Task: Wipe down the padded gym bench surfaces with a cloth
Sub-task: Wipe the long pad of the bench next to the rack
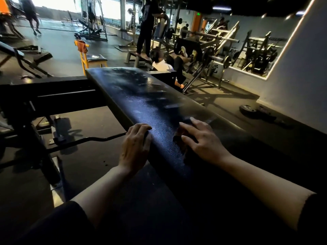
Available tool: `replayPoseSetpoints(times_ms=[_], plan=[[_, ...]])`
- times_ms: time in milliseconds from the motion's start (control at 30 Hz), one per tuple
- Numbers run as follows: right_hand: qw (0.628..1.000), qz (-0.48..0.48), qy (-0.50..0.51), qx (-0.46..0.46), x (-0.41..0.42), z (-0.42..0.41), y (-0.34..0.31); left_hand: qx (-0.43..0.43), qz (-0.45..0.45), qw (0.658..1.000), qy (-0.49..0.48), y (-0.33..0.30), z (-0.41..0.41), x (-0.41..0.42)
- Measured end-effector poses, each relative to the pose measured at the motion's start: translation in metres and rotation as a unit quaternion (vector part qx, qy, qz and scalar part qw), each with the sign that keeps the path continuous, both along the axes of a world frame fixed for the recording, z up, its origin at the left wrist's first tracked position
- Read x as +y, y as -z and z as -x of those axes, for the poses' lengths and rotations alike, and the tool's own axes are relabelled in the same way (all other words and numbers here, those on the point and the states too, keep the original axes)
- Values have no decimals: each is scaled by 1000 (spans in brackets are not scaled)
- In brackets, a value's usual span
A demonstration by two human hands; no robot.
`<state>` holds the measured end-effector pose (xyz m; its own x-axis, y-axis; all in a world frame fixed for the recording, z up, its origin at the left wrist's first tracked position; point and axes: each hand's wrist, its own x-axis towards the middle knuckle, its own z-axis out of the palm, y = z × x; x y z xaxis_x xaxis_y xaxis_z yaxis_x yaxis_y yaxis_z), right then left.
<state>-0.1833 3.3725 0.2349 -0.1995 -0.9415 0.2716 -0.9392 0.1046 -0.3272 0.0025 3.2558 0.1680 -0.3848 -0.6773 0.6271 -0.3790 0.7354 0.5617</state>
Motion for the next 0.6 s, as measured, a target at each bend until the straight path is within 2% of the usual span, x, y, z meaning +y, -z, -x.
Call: replayPoseSetpoints(times_ms=[67,133,233,333,400,533,600], plan=[[998,-10,-11,-67,-5,-4,4,0,-1,1000,15,5,-4,-8],[992,-7,-79,-94,-17,-22,5,-3,4,1000,14,9,-4,-14],[989,-19,-124,-78,-53,-39,2,-7,17,1000,-6,11,2,-15],[992,4,-104,-71,-78,-29,2,6,22,1000,-20,14,3,-17],[991,18,-124,-56,-65,-22,4,13,18,1000,-21,15,0,-21],[977,-19,-196,-81,-18,-22,0,-6,21,999,-24,14,0,-27],[973,-20,-220,-69,-20,-25,4,-5,27,999,-32,14,1,-26]])
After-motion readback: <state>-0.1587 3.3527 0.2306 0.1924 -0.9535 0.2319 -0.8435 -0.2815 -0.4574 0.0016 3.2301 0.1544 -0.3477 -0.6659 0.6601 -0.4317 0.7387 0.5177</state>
